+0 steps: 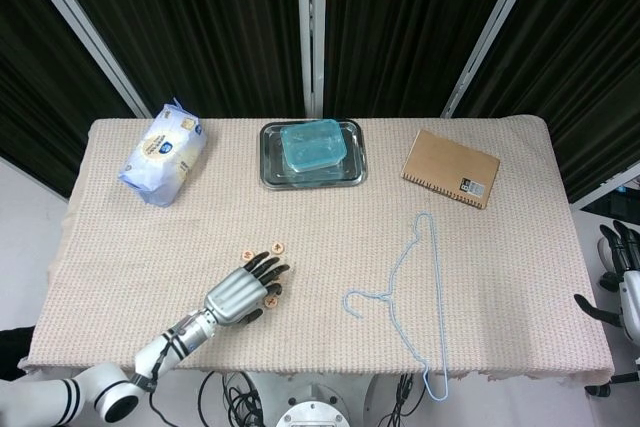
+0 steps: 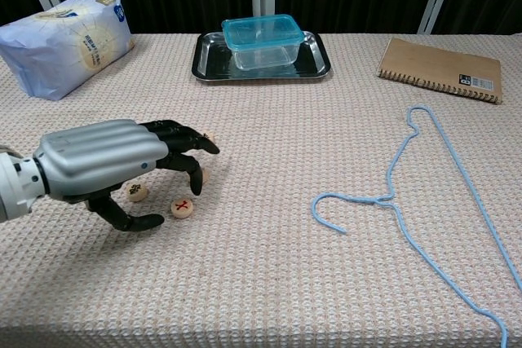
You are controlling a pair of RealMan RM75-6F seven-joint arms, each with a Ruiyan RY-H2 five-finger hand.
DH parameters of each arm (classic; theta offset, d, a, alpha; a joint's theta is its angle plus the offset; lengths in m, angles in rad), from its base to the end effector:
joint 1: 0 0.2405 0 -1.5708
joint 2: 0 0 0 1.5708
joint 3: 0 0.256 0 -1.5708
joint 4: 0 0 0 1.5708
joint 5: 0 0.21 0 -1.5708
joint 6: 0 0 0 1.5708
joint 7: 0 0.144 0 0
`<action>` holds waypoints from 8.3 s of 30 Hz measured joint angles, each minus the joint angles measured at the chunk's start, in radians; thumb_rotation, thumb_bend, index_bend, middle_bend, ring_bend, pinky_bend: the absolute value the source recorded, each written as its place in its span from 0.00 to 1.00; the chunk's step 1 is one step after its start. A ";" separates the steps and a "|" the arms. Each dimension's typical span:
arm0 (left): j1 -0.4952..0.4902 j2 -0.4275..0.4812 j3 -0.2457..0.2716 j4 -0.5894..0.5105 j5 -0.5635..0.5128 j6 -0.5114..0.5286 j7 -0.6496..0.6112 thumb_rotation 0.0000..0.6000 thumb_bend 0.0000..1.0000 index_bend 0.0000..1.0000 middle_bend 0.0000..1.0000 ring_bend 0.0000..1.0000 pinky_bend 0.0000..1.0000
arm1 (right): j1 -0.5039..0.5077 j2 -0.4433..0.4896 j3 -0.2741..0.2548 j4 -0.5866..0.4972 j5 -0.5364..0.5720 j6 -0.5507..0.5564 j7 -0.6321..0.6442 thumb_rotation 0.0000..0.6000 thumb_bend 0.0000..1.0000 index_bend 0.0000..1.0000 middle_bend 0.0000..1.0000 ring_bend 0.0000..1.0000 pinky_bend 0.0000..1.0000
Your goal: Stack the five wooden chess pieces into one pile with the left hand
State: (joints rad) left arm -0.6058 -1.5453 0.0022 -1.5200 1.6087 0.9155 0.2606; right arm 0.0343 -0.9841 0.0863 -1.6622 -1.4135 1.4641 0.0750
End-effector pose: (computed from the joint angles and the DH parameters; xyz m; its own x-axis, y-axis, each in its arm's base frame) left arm -0.1609 0.2494 -0.0504 0.6077 0.2849 0.7413 0.6632 -0.6955 -0.2764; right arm -0.3271 -0.1717 0.2055 0.3940 0.0051 0.9191 -0.9129 0.1181 0.3907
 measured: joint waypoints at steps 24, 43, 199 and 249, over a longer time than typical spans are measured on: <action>-0.020 -0.048 0.034 0.078 0.017 0.058 -0.069 1.00 0.33 0.46 0.08 0.00 0.00 | 0.003 0.000 0.002 -0.001 0.011 -0.014 -0.003 1.00 0.08 0.00 0.00 0.00 0.00; -0.007 -0.009 0.039 0.051 0.016 0.126 -0.100 1.00 0.31 0.49 0.09 0.00 0.00 | 0.005 -0.001 0.003 0.000 0.015 -0.021 -0.004 1.00 0.08 0.00 0.00 0.00 0.00; -0.131 -0.108 -0.066 0.096 -0.275 -0.036 0.023 1.00 0.29 0.48 0.09 0.00 0.00 | 0.006 0.021 0.008 0.002 0.032 -0.044 0.054 1.00 0.08 0.00 0.00 0.00 0.00; -0.036 0.136 0.017 -0.258 -0.412 0.089 0.269 1.00 0.29 0.51 0.09 0.00 0.00 | 0.011 0.012 -0.003 -0.011 0.017 -0.046 0.019 1.00 0.08 0.00 0.00 0.00 0.00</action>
State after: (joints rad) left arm -0.6413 -1.4090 0.0189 -1.7781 1.1970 1.0042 0.5294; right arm 0.0451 -0.9725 0.0833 -1.6733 -1.3970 1.4185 0.0943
